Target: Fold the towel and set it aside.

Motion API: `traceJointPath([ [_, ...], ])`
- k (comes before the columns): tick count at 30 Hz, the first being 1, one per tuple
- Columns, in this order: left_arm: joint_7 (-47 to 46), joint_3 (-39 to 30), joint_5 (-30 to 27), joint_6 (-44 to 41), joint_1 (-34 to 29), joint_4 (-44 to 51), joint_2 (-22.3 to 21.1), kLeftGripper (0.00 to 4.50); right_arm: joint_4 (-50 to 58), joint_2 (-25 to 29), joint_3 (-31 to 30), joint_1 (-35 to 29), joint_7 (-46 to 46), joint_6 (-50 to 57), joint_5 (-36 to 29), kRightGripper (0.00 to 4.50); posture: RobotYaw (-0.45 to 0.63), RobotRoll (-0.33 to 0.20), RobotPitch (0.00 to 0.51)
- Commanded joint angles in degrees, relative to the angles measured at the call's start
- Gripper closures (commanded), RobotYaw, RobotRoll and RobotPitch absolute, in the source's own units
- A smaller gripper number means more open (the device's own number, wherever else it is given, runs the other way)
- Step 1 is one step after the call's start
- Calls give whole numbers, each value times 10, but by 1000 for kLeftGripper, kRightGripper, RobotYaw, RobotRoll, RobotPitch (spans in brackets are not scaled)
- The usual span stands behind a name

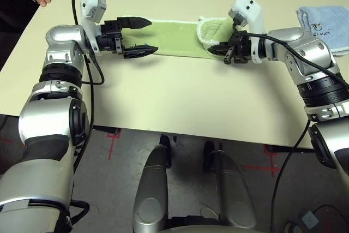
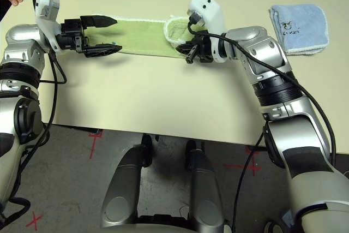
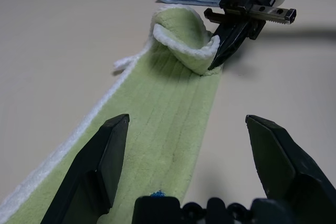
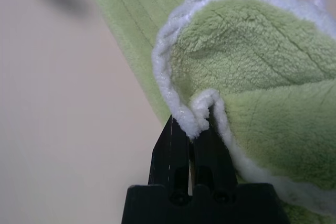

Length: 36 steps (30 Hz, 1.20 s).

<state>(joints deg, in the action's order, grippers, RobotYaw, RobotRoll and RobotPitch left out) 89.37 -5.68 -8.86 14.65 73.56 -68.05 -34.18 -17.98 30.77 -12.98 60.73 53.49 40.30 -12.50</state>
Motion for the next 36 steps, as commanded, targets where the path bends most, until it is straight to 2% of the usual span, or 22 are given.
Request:
traceJointPath([
  [1, 7, -1, 0, 0, -6, 9, -3, 0, -8, 0, 1, -9, 12, -9, 7, 4461, 66, 0, 362],
  [6, 5, -2, -1, -1, -5, 9, 0, 0, -33, -32, 41, -11, 18, -76, -17, 3014, 66, 0, 360],
  [8, 6, -2, -2, 0, -6, 9, 1, 0, -42, -45, 63, -11, 22, -109, -29, 2215, 61, 0, 355],
  [11, 7, -3, -3, -1, -7, 11, 1, 0, -47, -53, 95, -15, 77, -164, -64, 1126, 58, 0, 352],
  [14, 8, -2, -3, -2, -8, 11, 1, 0, -64, -51, 94, -13, 115, -219, -60, 59, 58, 0, 350],
  [24, 11, -2, -4, -5, -10, 16, -2, 0, -116, -35, 9, -1, 209, -270, 20, 24, 80, 0, 352],
  [31, 12, -2, -5, -8, -15, 21, -6, 0, -152, -48, 7, 14, 201, -275, 43, 24, 85, 0, 352],
  [36, 11, -2, -6, -12, -18, 26, -6, 0, -208, -72, 13, 49, 190, -312, 55, 24, 97, 0, 354],
])
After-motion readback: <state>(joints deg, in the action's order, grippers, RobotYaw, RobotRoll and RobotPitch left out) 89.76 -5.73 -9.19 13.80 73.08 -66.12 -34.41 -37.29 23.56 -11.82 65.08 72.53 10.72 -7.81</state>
